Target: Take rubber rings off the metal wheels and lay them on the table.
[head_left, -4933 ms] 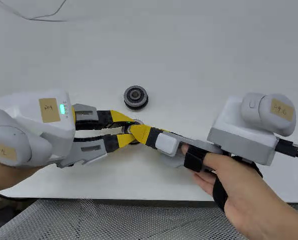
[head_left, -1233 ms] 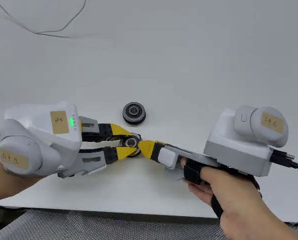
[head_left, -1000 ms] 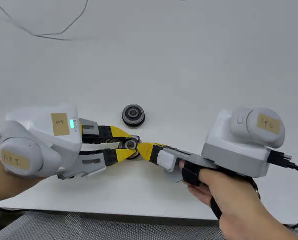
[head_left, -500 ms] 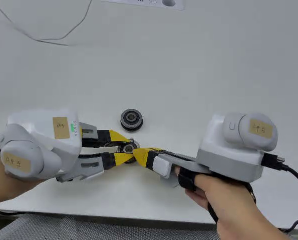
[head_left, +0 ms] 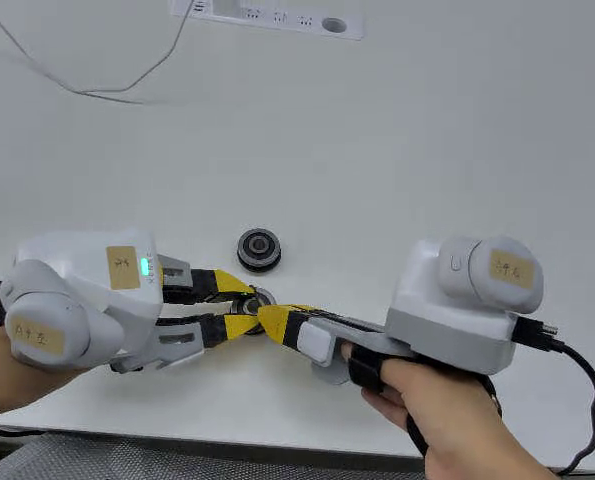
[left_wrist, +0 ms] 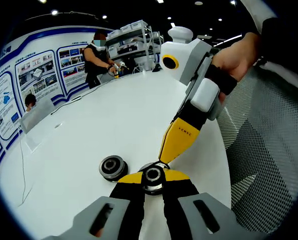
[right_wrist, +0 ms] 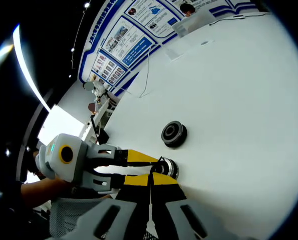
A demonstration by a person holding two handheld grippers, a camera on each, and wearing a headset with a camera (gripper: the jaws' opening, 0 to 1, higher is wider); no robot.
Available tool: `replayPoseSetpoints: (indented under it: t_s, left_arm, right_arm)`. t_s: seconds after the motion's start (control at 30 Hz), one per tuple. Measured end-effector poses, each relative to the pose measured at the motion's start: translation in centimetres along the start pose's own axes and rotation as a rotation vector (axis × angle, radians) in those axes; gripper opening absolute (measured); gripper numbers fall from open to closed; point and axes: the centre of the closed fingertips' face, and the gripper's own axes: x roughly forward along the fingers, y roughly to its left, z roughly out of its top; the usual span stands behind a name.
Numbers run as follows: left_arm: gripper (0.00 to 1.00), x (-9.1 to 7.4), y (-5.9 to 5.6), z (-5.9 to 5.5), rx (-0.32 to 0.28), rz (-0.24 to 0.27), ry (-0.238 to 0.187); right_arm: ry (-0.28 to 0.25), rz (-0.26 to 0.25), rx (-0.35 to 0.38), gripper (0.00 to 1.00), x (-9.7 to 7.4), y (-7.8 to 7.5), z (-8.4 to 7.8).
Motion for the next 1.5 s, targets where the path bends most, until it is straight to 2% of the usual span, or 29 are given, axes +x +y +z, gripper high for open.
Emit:
replayPoseSetpoints:
  t_s: [0.1,0.17,0.47,0.6,0.7,0.77,1.0,1.23,1.37,1.5]
  left_arm:
    - [0.13,0.1,0.1,0.1,-0.025,0.018,-0.006]
    - [0.13,0.2,0.2,0.1,-0.086,0.024,-0.01]
    - [0.15,0.4,0.4,0.6,-0.083,0.014,0.0]
    - [0.16,-0.1,0.7,1.1,-0.102,0.013,-0.017]
    - [0.18,-0.5,0.9,0.9,-0.087,0.018,-0.001]
    - [0.18,-0.8,1.0,0.9,-0.096,0.021,-0.005]
    - [0.25,-2.3,1.5,1.3,-0.104,0.055,-0.031]
    - [0.34,-3.3,2.0,1.8,-0.108,0.097,-0.052]
    - [0.42,-3.5,2.2,2.6,-0.104,0.114,-0.071]
    - [0.49,-3.5,2.5,2.9,-0.103,0.126,-0.079]
  right_arm:
    - [-0.003,-0.019,0.007,0.01,0.1,-0.4,0.2]
    - [-0.006,-0.035,0.013,0.01,0.2,-0.7,0.2]
    - [-0.015,-0.039,0.051,0.01,0.3,-1.2,0.2]
    - [-0.02,-0.039,0.062,0.01,0.3,-1.3,0.3]
    - [-0.021,-0.029,0.073,0.01,0.4,-1.1,0.4]
    - [-0.02,-0.025,0.074,0.01,0.4,-1.0,0.4]
    - [-0.019,-0.002,0.087,0.01,0.5,-0.4,0.3]
    - [-0.019,0.047,0.098,0.01,0.5,0.7,0.4]
    - [-0.047,0.054,0.116,0.01,-0.2,0.7,1.4]
    - [-0.082,0.045,0.132,0.01,-0.8,0.3,2.4]
